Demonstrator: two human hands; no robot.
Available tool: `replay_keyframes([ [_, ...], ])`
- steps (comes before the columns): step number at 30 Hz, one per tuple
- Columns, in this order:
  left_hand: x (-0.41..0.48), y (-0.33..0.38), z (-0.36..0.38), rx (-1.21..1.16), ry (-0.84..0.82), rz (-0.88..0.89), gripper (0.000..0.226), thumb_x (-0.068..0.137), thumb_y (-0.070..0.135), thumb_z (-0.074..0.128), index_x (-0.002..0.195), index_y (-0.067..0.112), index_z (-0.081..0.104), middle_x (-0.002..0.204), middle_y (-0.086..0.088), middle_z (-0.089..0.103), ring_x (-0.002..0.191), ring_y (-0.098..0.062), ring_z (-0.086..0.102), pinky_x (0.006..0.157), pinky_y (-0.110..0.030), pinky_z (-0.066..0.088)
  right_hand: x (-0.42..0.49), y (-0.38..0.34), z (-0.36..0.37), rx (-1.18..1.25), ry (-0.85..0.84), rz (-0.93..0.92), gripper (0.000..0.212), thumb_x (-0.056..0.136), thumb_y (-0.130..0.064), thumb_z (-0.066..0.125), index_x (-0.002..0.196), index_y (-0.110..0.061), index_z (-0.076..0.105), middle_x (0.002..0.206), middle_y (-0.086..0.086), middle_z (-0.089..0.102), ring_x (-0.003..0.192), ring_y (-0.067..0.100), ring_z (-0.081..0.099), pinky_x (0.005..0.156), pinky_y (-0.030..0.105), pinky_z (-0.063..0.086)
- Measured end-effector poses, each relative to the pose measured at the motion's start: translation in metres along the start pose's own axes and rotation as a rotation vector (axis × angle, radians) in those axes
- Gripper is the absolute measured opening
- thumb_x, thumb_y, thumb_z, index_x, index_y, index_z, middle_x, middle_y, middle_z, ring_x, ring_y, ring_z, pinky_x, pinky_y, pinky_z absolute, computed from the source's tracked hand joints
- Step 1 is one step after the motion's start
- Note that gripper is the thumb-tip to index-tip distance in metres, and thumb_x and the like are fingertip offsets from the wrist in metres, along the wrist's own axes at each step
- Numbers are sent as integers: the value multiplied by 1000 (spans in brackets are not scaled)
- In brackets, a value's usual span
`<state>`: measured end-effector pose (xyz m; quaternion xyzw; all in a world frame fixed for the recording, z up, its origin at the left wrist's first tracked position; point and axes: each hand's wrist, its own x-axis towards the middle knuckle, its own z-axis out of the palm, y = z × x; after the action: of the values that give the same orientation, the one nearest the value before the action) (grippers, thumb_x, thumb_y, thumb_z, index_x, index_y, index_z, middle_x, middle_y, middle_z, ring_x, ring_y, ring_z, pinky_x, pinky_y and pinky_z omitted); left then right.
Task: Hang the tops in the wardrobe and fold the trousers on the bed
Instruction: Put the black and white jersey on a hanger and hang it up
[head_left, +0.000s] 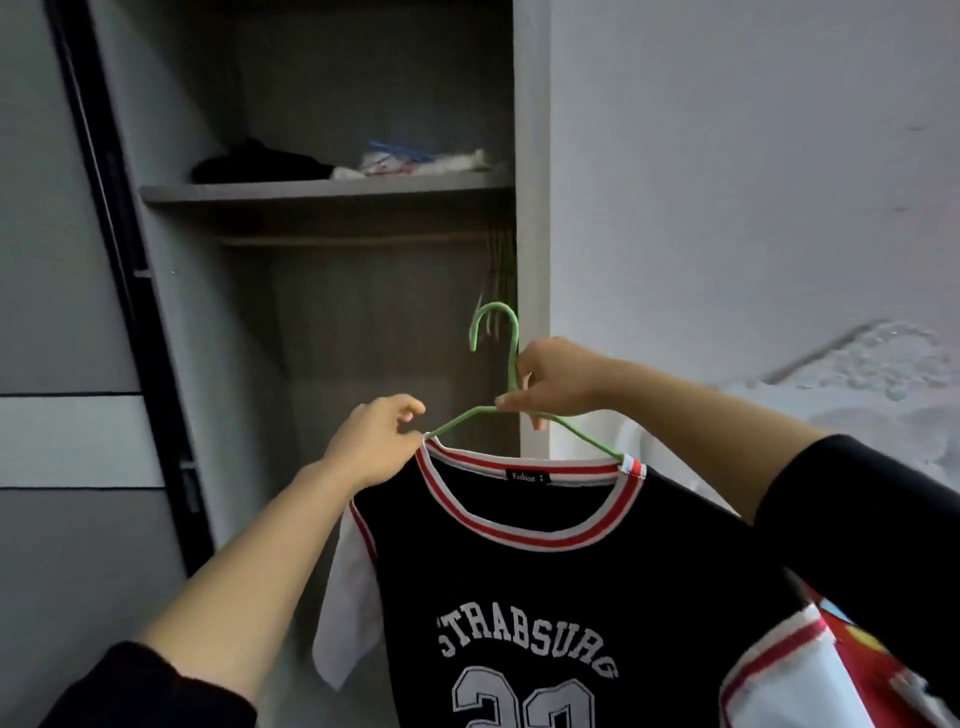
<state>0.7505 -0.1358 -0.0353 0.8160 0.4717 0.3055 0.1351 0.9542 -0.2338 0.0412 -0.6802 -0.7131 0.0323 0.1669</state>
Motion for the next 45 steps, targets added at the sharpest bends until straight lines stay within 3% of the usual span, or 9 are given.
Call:
replay_keyframes([
  [7, 85, -70, -8, 146, 136, -10, 33, 89, 25, 53, 121, 26, 59, 122, 2, 62, 110, -20, 58, 86, -33, 47, 134, -31, 39, -15, 5, -11, 32, 92, -36, 61, 73, -11, 61, 71, 3, 71, 68, 16, 70, 73, 34, 59],
  [15, 223, -155, -36, 526, 141, -63, 43, 92, 30, 46, 134, 22, 48, 136, -4, 48, 126, -25, 44, 98, -40, 43, 310, -53, 62, -10, 29, -59, 29, 94, -29, 58, 72, -10, 59, 68, 3, 70, 69, 17, 70, 78, 39, 59],
  [20, 294, -213, -57, 608, 195, -129, 43, 93, 32, 44, 134, 18, 45, 140, -5, 43, 128, -26, 40, 97, -40, 42, 414, -75, 78, 73, 87, -48, 20, 96, -26, 54, 89, -7, 51, 88, 11, 67, 80, 25, 67, 72, 35, 55],
  [23, 332, -245, -70, 593, 222, -157, 45, 92, 33, 46, 135, 20, 44, 142, -4, 41, 129, -26, 38, 98, -40, 41, 466, -89, 88, 131, 76, -23, 20, 94, -20, 53, 104, -3, 55, 102, 16, 65, 89, 30, 64, 66, 32, 48],
  [28, 399, -294, -97, 606, 235, -108, 52, 94, 34, 48, 142, 21, 36, 153, -6, 28, 138, -26, 27, 106, -40, 33, 545, -106, 99, 258, 133, 2, 27, 88, -10, 49, 114, -5, 57, 109, 15, 62, 97, 33, 60, 71, 33, 46],
  [35, 503, -352, -149, 577, 301, -40, 56, 93, 34, 50, 145, 22, 32, 156, -8, 22, 142, -29, 19, 112, -42, 27, 651, -130, 91, 466, 325, 5, 12, 89, -11, 52, 96, -13, 61, 94, 10, 61, 89, 28, 59, 68, 28, 40],
  [39, 556, -381, -175, 508, 355, -47, 61, 93, 34, 51, 147, 21, 26, 155, -8, 21, 141, -30, 22, 111, -43, 31, 712, -151, 96, 611, 394, 13, 15, 81, -6, 48, 76, -17, 58, 82, 11, 63, 67, 24, 54, 53, 24, 37],
  [45, 601, -415, -205, 448, 465, 11, 62, 97, 32, 42, 151, 20, 16, 156, -10, 16, 143, -29, 16, 114, -41, 25, 777, -186, 116, 831, 440, -77, 30, 78, 5, 58, 60, -18, 51, 57, 4, 53, 57, 23, 52, 55, 30, 41],
])
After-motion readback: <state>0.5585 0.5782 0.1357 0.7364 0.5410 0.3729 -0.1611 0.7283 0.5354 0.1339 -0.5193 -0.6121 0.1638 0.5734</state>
